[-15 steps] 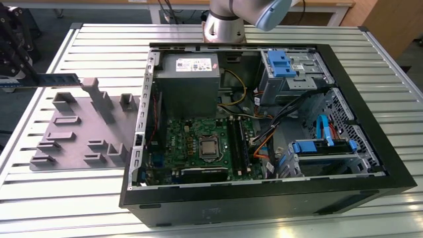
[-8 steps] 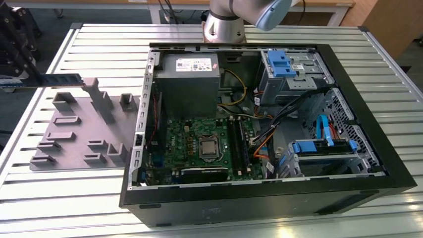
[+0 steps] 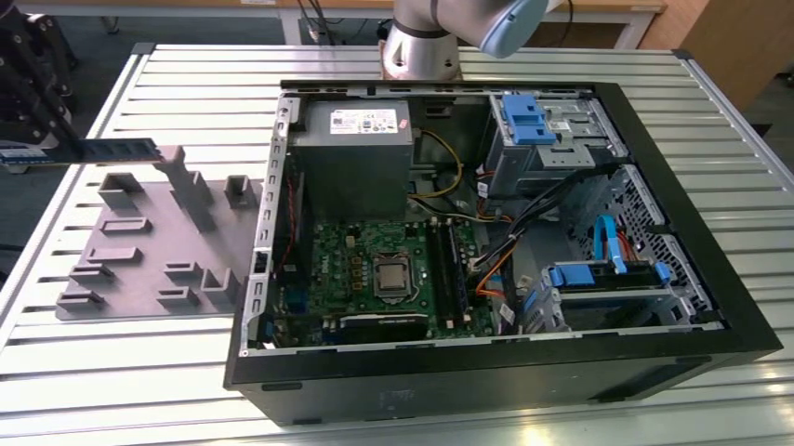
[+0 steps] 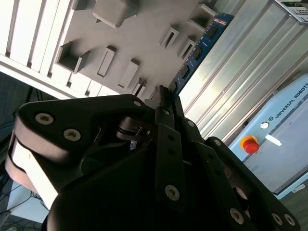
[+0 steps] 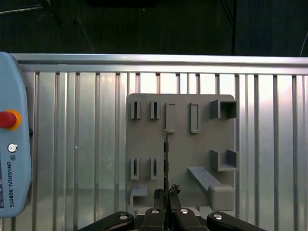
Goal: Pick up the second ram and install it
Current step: 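Pick up the second ram and move it above second insertion slot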
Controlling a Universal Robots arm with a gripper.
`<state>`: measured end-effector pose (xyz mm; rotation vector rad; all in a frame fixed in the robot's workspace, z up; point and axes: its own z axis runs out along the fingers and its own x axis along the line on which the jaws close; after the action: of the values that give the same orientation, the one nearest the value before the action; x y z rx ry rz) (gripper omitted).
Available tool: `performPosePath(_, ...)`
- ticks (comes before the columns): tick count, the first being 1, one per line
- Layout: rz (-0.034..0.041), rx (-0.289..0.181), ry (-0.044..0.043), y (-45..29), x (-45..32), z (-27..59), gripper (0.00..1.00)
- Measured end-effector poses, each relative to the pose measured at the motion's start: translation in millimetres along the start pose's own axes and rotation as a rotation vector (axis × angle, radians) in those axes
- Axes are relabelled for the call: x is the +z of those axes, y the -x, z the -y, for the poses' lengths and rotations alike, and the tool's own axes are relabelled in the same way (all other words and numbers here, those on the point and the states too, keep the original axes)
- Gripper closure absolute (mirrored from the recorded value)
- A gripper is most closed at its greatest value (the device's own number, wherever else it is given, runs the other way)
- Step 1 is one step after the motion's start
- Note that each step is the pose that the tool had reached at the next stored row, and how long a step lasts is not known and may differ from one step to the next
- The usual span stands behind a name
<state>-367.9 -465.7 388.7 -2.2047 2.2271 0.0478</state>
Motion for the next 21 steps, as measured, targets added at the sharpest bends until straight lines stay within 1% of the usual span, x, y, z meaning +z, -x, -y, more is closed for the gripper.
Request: performPosePath(21,-0.0001,0.000,-0.0004,0.1,0.8,6.8,0.86)
